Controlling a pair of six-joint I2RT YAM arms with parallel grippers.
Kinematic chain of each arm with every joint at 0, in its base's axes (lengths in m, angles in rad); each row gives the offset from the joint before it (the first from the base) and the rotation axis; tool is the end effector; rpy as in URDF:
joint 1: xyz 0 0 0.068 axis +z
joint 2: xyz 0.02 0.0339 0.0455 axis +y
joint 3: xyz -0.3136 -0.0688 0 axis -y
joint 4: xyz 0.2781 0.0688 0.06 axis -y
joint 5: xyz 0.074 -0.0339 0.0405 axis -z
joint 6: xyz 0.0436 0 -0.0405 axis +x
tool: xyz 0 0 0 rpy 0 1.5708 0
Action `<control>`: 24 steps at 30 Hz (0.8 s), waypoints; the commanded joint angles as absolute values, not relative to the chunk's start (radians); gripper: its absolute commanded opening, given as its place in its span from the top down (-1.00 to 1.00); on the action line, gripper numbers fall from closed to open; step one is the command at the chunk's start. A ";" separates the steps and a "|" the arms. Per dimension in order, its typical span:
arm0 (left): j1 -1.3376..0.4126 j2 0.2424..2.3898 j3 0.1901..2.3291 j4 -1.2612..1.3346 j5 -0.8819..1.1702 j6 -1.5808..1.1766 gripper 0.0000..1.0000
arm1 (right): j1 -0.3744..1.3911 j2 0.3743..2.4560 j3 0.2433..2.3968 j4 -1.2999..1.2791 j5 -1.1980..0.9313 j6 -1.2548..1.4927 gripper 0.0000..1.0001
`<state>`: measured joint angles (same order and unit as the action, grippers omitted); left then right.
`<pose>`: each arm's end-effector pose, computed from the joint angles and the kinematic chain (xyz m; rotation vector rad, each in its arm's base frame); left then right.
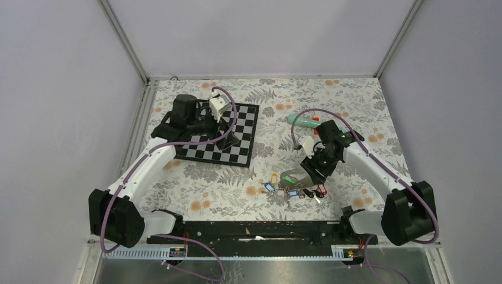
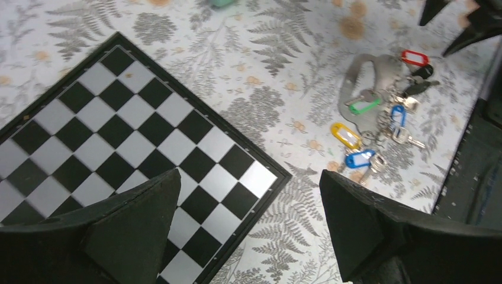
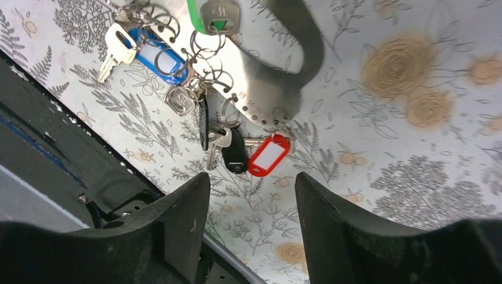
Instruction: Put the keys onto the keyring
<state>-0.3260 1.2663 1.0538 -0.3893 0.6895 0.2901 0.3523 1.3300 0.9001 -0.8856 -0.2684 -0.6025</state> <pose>0.2746 -0.1221 0.3517 1.0030 1.8586 -0.7647 0.2328 0.0979 0.2444 -1.3472 2.4973 0.3346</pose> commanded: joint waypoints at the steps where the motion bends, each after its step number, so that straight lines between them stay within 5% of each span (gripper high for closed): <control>1: -0.295 1.216 1.047 -0.290 0.559 0.233 -0.98 | 0.346 1.208 0.909 -0.817 -0.232 -0.560 -0.30; 9: -0.247 1.142 1.012 -0.226 0.388 0.186 -0.98 | 0.345 1.101 0.988 -0.665 -0.172 -0.428 -0.98; 17: -0.205 1.003 0.940 -0.169 0.100 0.130 -0.98 | 0.341 1.066 1.078 -0.542 -0.067 -0.310 -0.99; 24: -0.155 0.859 0.844 -0.147 0.059 0.140 -0.98 | 0.338 0.932 0.996 -0.325 0.054 -0.169 -0.99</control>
